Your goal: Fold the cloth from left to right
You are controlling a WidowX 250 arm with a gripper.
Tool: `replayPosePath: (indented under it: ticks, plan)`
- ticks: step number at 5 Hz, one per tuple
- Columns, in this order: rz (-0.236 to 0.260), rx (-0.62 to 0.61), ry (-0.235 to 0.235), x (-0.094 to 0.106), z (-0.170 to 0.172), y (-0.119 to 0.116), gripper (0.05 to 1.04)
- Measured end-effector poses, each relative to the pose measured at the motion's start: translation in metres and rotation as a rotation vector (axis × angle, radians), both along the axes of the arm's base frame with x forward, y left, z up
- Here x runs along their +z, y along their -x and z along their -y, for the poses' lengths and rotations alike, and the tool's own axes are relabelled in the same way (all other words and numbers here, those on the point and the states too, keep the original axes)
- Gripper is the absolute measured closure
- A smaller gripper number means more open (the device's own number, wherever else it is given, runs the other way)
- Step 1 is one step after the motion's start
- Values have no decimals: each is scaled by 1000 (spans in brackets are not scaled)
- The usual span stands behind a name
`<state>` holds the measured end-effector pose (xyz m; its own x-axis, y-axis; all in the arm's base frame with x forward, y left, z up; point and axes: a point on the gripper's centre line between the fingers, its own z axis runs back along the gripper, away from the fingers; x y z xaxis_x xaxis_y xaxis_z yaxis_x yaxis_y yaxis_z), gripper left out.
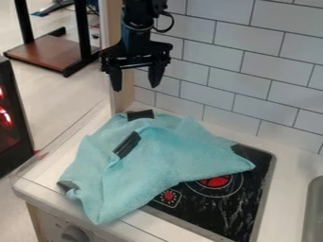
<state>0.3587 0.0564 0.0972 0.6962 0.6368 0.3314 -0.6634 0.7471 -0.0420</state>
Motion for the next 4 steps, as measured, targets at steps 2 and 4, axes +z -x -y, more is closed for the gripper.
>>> replayPosePath:
  ticks: [2,4]
  plan:
    - [-61,132,64,-18,-2,4,85]
    - [6,567,132,-25,-12,-5,85]
